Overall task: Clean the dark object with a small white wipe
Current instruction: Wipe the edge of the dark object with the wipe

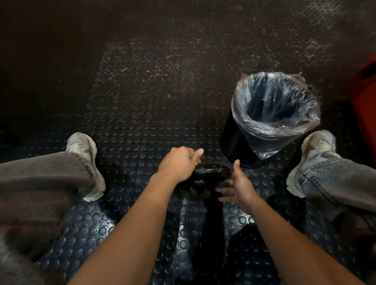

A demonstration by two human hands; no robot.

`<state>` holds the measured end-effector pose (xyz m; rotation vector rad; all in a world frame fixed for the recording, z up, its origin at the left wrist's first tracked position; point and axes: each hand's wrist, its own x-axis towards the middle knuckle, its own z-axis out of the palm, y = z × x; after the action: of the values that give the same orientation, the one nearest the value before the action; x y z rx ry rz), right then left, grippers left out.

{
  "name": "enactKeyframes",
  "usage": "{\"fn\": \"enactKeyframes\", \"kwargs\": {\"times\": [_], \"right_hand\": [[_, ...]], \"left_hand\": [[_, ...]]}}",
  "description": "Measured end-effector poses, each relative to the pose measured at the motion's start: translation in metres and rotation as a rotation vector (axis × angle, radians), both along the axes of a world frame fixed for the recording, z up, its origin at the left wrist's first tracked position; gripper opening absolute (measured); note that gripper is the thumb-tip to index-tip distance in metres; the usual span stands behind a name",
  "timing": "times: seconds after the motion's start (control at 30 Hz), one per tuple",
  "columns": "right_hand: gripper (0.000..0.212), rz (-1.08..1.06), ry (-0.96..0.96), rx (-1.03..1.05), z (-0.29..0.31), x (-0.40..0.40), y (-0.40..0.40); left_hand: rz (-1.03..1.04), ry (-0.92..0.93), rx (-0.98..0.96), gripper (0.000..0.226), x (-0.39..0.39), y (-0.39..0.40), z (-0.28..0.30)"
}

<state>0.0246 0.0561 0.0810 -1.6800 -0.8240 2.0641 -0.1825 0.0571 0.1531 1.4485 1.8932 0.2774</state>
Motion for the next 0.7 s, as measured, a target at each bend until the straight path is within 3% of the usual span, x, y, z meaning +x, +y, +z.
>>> {"fn": "enactKeyframes", "kwargs": {"times": [0.17,0.37,0.57,0.7], "right_hand": [[0.107,0.004,0.007,0.007,0.0,-0.001,0.0],[0.102,-0.012,-0.003,-0.001,0.002,0.0,-0.001],[0.089,0.001,-0.012,0.004,0.002,-0.001,0.0],[0.096,0.015,-0.011,-0.003,0.001,0.0,-0.001]], "left_hand": [[-0.092,-0.076,0.018,0.051,0.022,0.006,0.01],[0.118,-0.099,0.188,0.049,0.004,-0.021,-0.002],[-0.051,0.037,-0.068,0.051,0.009,0.007,0.001],[-0.132,-0.033,-0.027,0.05,0.027,0.013,0.006]]}}
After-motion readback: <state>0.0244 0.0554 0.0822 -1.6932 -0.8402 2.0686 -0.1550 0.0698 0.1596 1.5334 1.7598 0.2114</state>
